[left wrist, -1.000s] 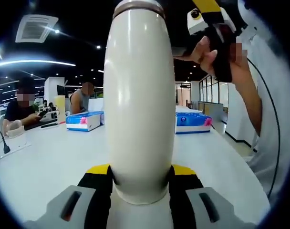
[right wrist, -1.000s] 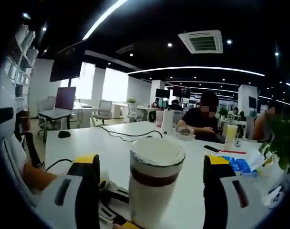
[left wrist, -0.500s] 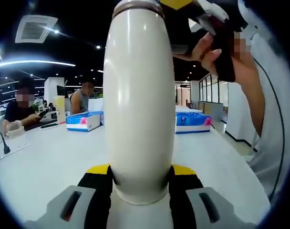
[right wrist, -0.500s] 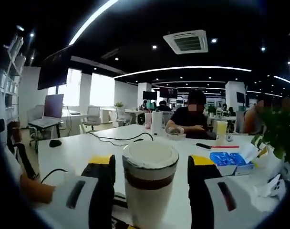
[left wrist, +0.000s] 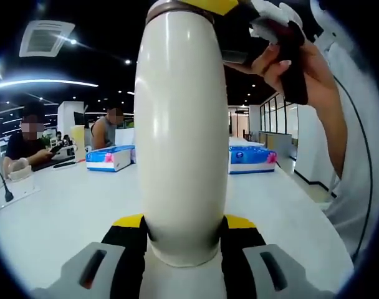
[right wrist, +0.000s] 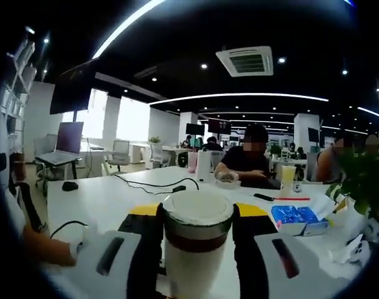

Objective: Grasp the water cup twist off the cup lid place the cup lid on the table

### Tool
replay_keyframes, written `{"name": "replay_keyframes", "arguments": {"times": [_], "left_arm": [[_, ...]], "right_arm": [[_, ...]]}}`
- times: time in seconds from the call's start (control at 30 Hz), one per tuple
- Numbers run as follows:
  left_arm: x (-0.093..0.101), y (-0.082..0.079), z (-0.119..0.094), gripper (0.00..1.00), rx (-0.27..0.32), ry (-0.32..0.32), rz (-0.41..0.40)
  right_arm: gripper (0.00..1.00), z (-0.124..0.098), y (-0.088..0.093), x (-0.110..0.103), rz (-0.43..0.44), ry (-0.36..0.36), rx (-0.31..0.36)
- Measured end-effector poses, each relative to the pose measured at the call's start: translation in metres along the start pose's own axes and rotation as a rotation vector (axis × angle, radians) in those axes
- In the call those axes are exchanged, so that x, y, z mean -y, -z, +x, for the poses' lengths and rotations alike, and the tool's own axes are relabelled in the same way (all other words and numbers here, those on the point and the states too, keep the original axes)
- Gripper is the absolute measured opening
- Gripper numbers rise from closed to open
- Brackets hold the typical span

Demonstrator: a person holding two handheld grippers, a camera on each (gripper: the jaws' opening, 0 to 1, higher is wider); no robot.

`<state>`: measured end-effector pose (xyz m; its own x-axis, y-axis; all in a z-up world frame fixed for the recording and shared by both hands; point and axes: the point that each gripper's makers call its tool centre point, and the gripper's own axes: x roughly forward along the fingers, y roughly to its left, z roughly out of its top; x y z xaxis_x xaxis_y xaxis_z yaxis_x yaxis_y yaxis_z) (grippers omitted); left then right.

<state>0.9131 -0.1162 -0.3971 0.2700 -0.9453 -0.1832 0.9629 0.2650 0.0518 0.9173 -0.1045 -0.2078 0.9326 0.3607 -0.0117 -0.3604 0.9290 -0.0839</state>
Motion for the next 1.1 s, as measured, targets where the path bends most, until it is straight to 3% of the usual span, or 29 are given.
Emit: {"name": "replay_keyframes", "arguments": {"times": [0.57,0.87,0.97,1.1], "left_arm": [[0.0005,0.0008,0.0006,0.48,-0.001,0.001,0.003],[0.0002,0.0006,0.0004,0.48,-0.001,0.000,0.003],[-0.0001,0.0007,0.0004,0.48,-0.001,-0.001,0.002],[-0.0003,0.0009,0.0004,0.48,-0.003,-0.002,0.003]], "right_arm": [[0.46,-0.0019,0.0002,-0.0021,-0.009,-0.046,0.007],[0.46,0.0005,0.0005,-0.0024,0.012,-0.175,0.008],[0.46,0.0026,-0.0001,-0.0027,0.024,-0.235,0.038],[0.46,0.0035,0.0002,-0.0011,0.097,-0.286,0.059]]}}
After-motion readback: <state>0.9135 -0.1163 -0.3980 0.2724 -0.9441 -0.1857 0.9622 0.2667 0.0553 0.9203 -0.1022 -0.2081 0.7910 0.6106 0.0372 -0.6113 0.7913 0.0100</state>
